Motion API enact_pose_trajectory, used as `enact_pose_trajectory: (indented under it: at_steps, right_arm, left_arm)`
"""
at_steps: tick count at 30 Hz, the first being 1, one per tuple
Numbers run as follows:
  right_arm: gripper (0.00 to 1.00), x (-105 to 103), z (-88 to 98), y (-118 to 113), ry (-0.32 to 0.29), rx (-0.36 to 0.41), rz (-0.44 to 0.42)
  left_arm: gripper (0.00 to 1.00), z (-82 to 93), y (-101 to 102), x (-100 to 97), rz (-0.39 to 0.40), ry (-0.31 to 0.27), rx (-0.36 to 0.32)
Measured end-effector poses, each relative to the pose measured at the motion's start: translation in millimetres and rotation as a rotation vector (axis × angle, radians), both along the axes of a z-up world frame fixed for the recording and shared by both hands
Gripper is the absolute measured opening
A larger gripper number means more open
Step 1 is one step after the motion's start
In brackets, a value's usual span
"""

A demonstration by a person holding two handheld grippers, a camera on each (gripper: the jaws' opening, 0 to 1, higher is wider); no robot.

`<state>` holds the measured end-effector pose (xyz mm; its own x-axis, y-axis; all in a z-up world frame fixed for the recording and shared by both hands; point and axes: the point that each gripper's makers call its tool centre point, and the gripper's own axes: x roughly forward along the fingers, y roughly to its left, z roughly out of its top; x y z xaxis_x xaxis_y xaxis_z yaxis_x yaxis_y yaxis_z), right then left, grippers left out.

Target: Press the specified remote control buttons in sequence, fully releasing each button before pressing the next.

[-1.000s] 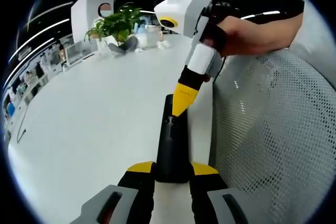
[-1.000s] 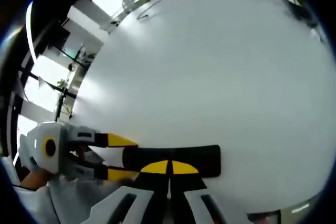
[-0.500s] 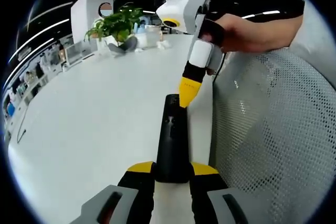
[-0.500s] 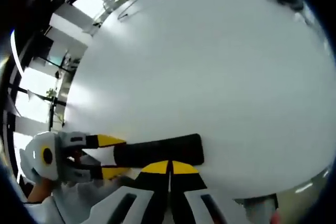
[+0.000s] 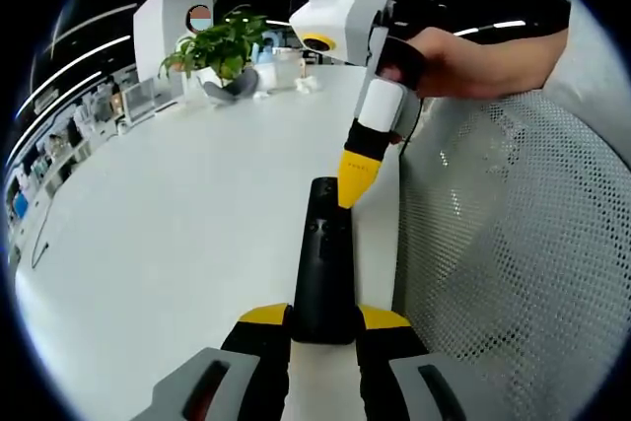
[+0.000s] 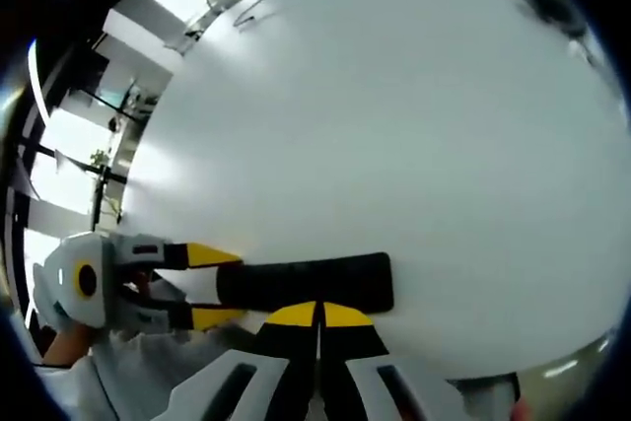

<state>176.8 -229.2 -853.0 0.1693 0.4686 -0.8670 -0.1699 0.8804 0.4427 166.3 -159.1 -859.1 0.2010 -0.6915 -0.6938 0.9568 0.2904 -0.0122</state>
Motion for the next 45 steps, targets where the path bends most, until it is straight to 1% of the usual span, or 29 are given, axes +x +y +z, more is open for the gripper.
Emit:
enact_pose_trajectory:
  at_steps: [7, 8, 10, 13, 15, 18, 20, 24, 30, 32, 35, 37, 38, 40, 45]
  right_arm:
    - [0.00, 0, -1.8, -1, 0.007, 0.007, -0.009]
    - [0.00, 0, -4.2, 0, 0.009, 0.000, -0.003]
    - [0.00, 0, -3.0, -1, 0.008, -0.003, -0.005]
    - [0.00, -1, -2.7, 0, -0.012, -0.019, 0.013]
    - [0.00, 1, -3.1, -1, -0.019, -0.021, 0.009]
    - [0.00, 0, -2.4, -2, -0.017, -0.005, 0.003]
    - [0.00, 1, -1.7, -2, -0.005, 0.006, -0.012]
    - [0.00, 0, -0.3, -1, 0.002, 0.008, -0.018]
    - [0.00, 9, 6.9, -4, -0.047, 0.024, -0.052]
    - [0.00, 8, 6.1, -2, -0.033, 0.041, -0.057]
    - [0.00, 7, 4.8, 0, -0.035, 0.033, -0.043]
    - [0.00, 6, 2.9, 3, -0.029, 0.039, -0.030]
    - [0.00, 3, 0.7, 5, -0.012, 0.036, -0.021]
    - [0.00, 4, 2.1, 4, -0.022, 0.028, -0.014]
    - [0.00, 5, 1.8, 3, -0.016, 0.033, -0.022]
  left_arm:
    - [0.25, -0.1, 0, 0.0, 0.000, 0.000, -0.001]
    - [0.25, -0.1, 0, -0.2, 0.000, 0.001, -0.002]
    - [0.25, 0.0, 0, -0.3, -0.003, -0.001, -0.002]
    - [0.25, 0.1, 0, -0.3, -0.004, -0.001, -0.003]
    - [0.25, 0.1, 0, -0.3, -0.004, -0.002, -0.002]
    - [0.25, 0.3, -1, -0.8, -0.006, -0.003, 0.000]
    - [0.25, 0.3, -1, -0.8, -0.006, -0.004, 0.001]
    - [0.25, 0.2, -1, -0.9, -0.007, -0.004, 0.000]
    - [0.24, -0.1, -2, -2.7, -0.016, -0.003, 0.003]
    - [0.24, -0.2, -2, -2.6, -0.017, -0.003, 0.003]
    - [0.24, 0.1, -4, -5.5, -0.028, 0.007, -0.005]
    - [0.24, 0.3, -4, -7.8, -0.034, 0.002, -0.002]
    - [0.24, 0.4, -4, -7.6, -0.035, 0.000, -0.001]
    - [0.24, 0.5, -3, -7.0, -0.037, 0.000, -0.003]
    - [0.25, 0.6, -3, -6.7, -0.039, -0.005, -0.001]
